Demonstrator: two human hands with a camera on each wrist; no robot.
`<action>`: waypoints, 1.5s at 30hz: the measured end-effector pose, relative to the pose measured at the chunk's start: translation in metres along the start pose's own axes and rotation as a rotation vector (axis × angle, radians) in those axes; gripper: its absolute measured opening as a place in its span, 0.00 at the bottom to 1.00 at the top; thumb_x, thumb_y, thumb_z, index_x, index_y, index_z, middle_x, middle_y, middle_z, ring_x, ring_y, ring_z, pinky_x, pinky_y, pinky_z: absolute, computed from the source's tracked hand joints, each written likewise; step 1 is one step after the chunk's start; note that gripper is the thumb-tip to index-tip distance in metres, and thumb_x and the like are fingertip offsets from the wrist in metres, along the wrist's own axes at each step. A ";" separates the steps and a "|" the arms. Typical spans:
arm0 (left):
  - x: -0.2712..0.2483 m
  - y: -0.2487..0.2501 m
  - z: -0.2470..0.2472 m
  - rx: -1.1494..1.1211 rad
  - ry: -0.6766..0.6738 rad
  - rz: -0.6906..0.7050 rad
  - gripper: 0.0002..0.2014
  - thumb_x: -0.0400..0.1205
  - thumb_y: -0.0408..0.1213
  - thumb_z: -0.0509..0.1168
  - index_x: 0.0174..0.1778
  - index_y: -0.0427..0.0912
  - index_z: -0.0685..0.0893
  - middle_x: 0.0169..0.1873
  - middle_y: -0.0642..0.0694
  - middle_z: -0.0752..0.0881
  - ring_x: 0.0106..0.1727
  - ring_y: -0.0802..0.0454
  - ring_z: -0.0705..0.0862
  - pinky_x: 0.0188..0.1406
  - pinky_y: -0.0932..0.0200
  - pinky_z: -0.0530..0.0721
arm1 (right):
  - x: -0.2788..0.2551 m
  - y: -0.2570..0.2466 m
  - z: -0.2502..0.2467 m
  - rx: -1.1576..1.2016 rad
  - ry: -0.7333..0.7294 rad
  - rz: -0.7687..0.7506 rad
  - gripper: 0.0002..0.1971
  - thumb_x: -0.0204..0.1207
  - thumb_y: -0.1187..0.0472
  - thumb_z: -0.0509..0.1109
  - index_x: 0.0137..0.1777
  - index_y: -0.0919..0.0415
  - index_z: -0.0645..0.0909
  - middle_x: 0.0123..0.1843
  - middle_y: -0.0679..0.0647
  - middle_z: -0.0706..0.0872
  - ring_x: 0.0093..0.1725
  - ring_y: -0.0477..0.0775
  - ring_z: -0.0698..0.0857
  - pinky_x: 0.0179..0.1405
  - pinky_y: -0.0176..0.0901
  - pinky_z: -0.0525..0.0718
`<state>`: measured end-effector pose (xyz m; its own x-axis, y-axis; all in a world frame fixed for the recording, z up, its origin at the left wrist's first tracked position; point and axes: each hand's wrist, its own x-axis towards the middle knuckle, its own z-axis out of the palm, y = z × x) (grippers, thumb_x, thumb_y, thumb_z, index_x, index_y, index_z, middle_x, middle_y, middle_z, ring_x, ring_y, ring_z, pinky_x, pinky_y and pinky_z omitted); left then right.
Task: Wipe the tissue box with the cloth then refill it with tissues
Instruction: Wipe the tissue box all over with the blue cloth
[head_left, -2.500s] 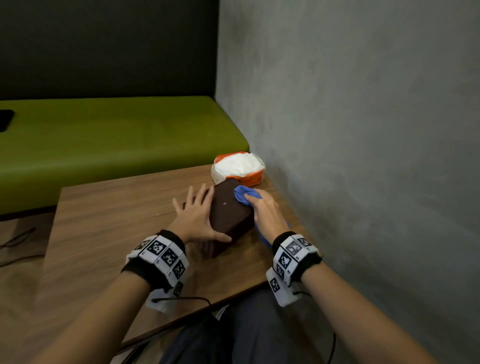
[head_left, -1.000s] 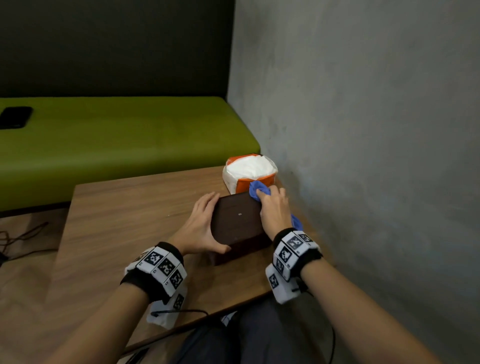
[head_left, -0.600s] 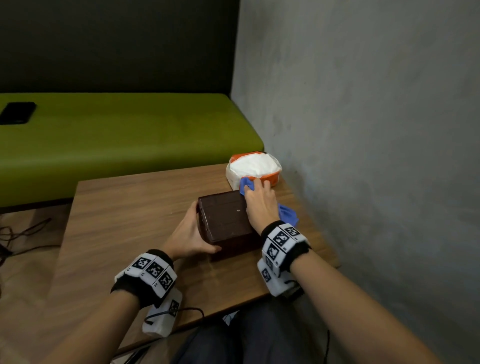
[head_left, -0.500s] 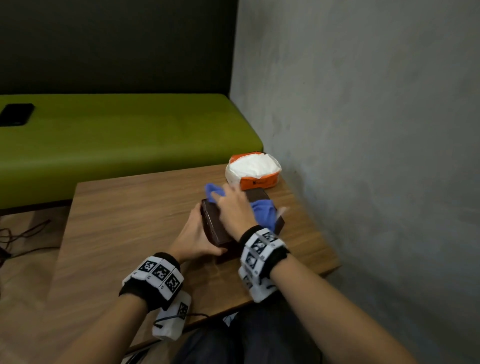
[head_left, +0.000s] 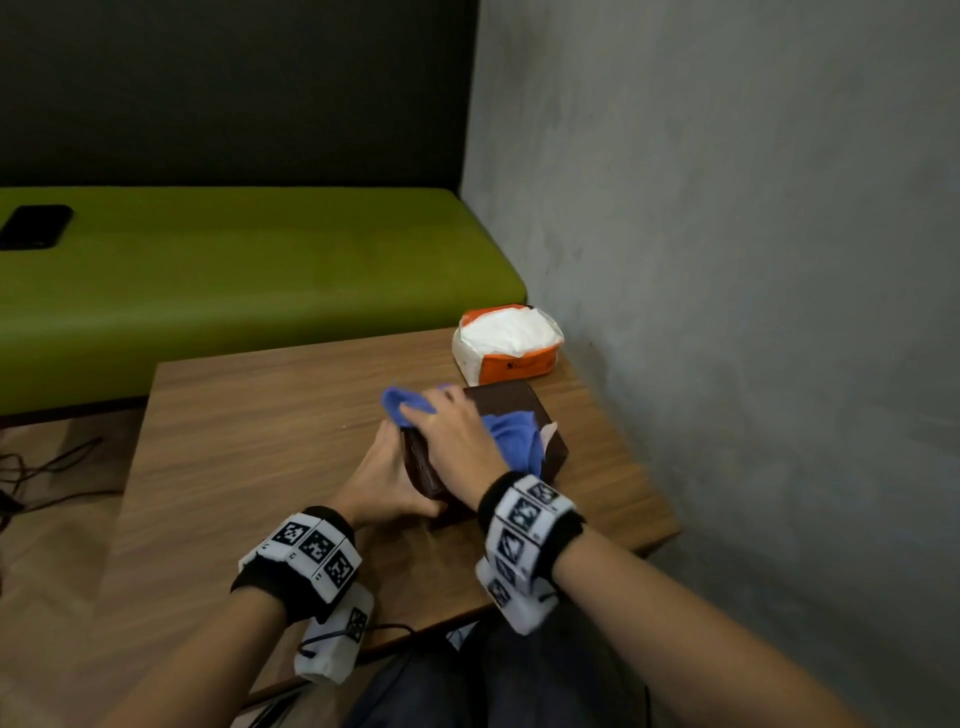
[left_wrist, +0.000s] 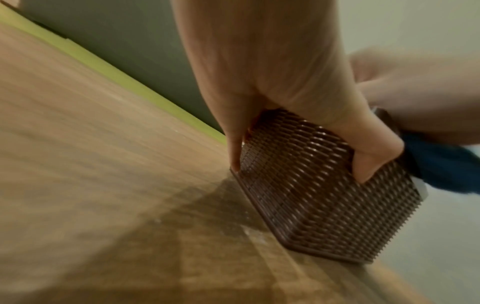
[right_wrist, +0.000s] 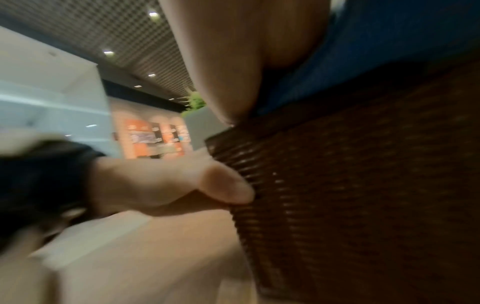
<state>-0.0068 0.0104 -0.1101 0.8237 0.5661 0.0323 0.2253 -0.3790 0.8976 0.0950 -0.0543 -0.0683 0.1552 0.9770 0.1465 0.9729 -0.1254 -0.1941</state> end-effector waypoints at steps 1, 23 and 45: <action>-0.001 0.000 -0.002 0.018 -0.013 0.006 0.50 0.48 0.50 0.73 0.69 0.51 0.61 0.65 0.49 0.70 0.69 0.54 0.68 0.73 0.56 0.67 | -0.011 -0.001 0.000 0.023 -0.007 -0.077 0.23 0.75 0.75 0.61 0.69 0.64 0.74 0.66 0.67 0.77 0.66 0.69 0.71 0.62 0.61 0.72; 0.010 0.003 -0.009 0.128 -0.141 -0.120 0.67 0.45 0.53 0.78 0.80 0.40 0.50 0.75 0.42 0.65 0.77 0.47 0.65 0.79 0.51 0.65 | -0.052 0.084 -0.018 -0.061 0.143 0.225 0.24 0.65 0.79 0.67 0.62 0.64 0.81 0.57 0.68 0.84 0.55 0.72 0.79 0.52 0.61 0.81; 0.039 0.041 -0.014 -0.117 0.100 -0.537 0.42 0.61 0.36 0.83 0.65 0.36 0.65 0.65 0.36 0.77 0.67 0.39 0.78 0.67 0.40 0.79 | -0.041 0.075 -0.022 0.449 0.253 0.592 0.17 0.82 0.71 0.56 0.69 0.65 0.76 0.67 0.66 0.81 0.68 0.64 0.76 0.61 0.41 0.69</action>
<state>0.0278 0.0271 -0.0664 0.5544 0.7259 -0.4071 0.5359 0.0628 0.8419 0.1652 -0.1078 -0.0677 0.7133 0.6933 0.1022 0.5619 -0.4786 -0.6747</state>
